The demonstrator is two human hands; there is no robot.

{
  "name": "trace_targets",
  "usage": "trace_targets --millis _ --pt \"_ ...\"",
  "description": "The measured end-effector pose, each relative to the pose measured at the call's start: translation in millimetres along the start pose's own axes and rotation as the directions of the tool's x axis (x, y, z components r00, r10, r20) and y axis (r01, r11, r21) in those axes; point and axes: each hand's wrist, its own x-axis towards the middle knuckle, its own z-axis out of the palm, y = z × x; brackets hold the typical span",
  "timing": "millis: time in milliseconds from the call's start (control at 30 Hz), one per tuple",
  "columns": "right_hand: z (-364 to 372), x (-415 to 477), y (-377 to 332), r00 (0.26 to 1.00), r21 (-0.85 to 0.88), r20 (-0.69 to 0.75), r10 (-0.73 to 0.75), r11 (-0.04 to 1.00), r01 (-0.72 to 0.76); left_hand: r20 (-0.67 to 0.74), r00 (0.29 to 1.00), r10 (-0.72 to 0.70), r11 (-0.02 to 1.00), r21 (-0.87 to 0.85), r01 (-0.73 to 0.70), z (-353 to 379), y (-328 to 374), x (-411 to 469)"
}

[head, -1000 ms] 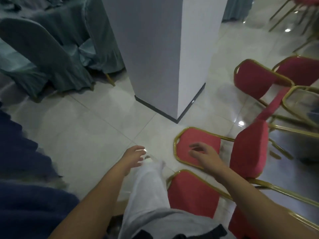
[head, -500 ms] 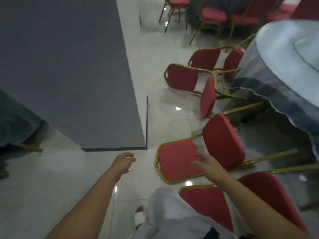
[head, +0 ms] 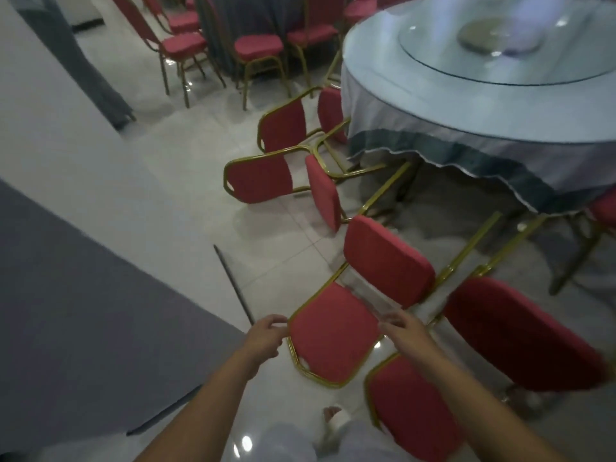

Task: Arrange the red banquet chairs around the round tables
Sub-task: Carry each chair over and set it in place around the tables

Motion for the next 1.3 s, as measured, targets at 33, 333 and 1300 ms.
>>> trace_targets --millis 33,333,1300 --pt "-6 -4 8 0.999 0.018 -0.035 0.034 0.999 -0.034 0.032 0.999 -0.006 1.0 0.03 0.005 6 5 5" --pt "-9 -77 62 0.854 0.324 -0.452 0.259 0.939 -0.113 0.312 0.949 0.039 0.938 0.315 -0.142 63 30 37" --pt "-4 -146 331 0.715 0.734 -0.357 0.602 0.654 -0.184 0.281 0.954 -0.108 0.788 0.609 -0.091 227 -108 90"
